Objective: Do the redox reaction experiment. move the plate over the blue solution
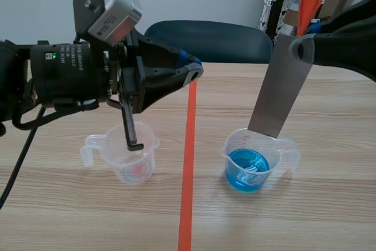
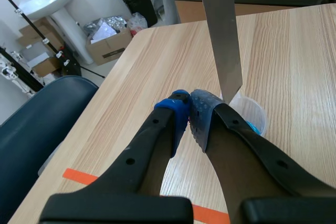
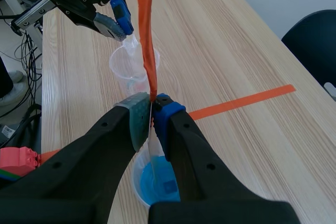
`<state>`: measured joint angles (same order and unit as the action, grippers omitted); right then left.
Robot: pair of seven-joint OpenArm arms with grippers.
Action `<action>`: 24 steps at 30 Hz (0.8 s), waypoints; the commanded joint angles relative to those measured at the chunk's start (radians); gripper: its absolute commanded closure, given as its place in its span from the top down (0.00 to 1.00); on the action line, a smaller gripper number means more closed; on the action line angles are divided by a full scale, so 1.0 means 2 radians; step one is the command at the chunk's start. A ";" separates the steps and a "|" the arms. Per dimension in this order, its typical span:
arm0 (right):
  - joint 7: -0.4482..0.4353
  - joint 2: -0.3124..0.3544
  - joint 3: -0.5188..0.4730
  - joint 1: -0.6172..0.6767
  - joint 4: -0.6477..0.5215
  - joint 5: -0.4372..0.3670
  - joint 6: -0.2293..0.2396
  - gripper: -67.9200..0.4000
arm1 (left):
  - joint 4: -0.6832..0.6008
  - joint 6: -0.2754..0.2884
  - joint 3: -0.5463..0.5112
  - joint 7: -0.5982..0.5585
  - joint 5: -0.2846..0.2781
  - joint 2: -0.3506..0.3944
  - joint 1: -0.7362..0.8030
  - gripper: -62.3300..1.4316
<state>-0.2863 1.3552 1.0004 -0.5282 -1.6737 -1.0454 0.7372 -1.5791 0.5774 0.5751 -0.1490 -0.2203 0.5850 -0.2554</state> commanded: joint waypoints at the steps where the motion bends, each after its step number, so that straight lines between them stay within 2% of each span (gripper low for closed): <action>1: -0.009 0.008 -0.010 -0.007 -0.007 -0.010 0.004 0.01 | -0.002 -0.003 0.003 -0.004 0.003 -0.005 -0.009 0.09; 5: -0.009 0.008 -0.010 -0.007 -0.007 -0.010 0.004 0.01 | -0.002 -0.003 0.006 -0.003 0.031 -0.014 -0.015 0.09; 21: -0.009 0.008 -0.010 -0.007 -0.007 -0.011 0.004 0.01 | 0.008 -0.002 0.026 0.010 0.038 -0.031 -0.031 0.09; 24: -0.009 0.008 -0.010 -0.007 -0.007 -0.011 0.004 0.01 | 0.008 0.005 0.034 0.010 0.038 -0.032 -0.031 0.09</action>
<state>-0.2863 1.3552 1.0004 -0.5282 -1.6737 -1.0485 0.7372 -1.5570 0.5838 0.6411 -0.1211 -0.1314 0.5289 -0.3103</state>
